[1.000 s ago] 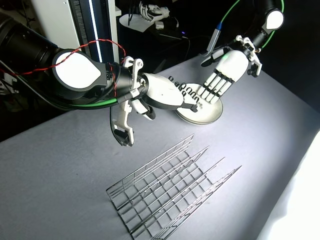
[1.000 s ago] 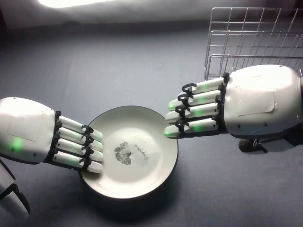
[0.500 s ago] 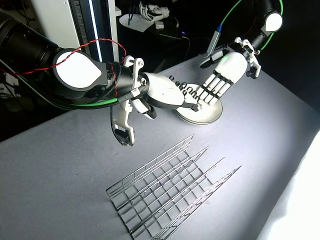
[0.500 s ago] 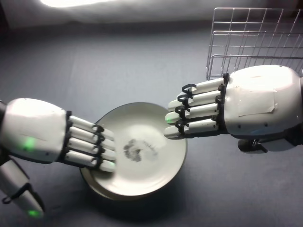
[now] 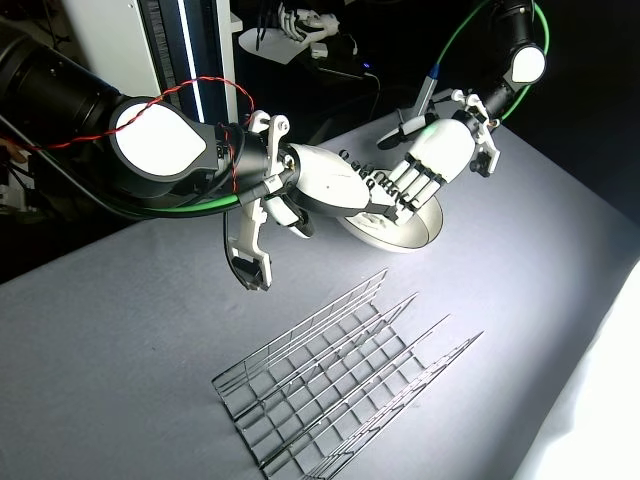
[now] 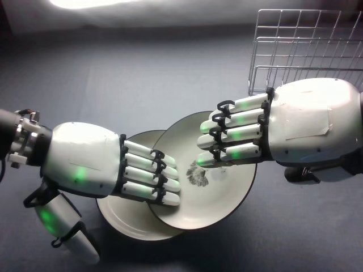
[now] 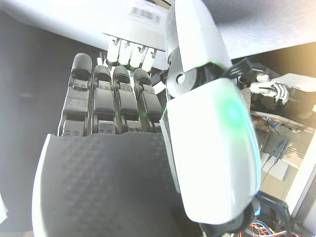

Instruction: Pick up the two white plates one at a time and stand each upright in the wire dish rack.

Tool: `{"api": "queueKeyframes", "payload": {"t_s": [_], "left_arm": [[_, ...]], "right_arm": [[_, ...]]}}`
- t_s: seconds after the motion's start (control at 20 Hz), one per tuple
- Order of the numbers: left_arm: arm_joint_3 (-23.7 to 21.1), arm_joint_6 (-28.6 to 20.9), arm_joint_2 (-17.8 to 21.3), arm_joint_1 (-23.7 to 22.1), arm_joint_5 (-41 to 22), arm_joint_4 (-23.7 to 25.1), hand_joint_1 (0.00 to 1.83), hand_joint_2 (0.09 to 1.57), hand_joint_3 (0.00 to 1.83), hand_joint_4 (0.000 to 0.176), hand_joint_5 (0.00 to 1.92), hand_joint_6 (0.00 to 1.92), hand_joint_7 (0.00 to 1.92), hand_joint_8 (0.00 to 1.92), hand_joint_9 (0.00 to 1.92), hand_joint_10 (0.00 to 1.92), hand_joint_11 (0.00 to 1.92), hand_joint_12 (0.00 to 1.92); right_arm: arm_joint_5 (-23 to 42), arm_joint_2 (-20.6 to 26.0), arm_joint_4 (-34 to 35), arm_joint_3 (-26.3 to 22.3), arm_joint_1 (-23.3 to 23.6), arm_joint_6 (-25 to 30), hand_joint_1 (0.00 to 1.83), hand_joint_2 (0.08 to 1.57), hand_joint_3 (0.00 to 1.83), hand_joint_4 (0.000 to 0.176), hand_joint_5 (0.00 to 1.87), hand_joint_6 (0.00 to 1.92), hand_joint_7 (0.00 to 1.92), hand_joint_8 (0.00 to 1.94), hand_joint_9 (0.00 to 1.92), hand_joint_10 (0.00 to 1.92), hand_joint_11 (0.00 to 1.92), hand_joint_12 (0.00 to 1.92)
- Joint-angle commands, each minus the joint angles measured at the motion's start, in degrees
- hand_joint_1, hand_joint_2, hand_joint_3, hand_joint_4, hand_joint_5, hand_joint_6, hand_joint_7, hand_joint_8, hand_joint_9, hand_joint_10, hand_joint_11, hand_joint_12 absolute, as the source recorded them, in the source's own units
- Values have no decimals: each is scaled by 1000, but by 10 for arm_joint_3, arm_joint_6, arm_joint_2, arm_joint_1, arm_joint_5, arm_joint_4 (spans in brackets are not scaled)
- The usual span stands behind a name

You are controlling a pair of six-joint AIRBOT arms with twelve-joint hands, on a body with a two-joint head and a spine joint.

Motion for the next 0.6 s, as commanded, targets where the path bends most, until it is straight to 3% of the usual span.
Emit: {"api": "queueKeyframes", "payload": {"t_s": [0.0, 0.5, 0.55], "left_arm": [[-4, -2, -10, 4, 13, 19, 0, 1045, 2, 0, 0, 0, 0, 0, 0, 0, 0, 0], [-2, -8, -13, -3, 13, 18, 0, 1049, 3, 0, 0, 0, 0, 0, 0, 0, 0, 0], [-2, -8, -13, -3, 13, 18, 0, 1034, 0, 0, 0, 0, 0, 0, 0, 0, 0, 0]], "right_arm": [[33, 2, 23, -2, 7, 1, 1291, 1043, 0, 0, 84, 2, 25, 3, 11, 2, 0, 409], [4, -27, 23, -2, -3, 1, 1213, 1087, 9, 0, 45, 1, 0, 0, 0, 0, 0, 160], [1, -31, 23, -2, -5, 1, 1267, 1058, 0, 0, 53, 3, 0, 0, 0, 0, 0, 185]]}}
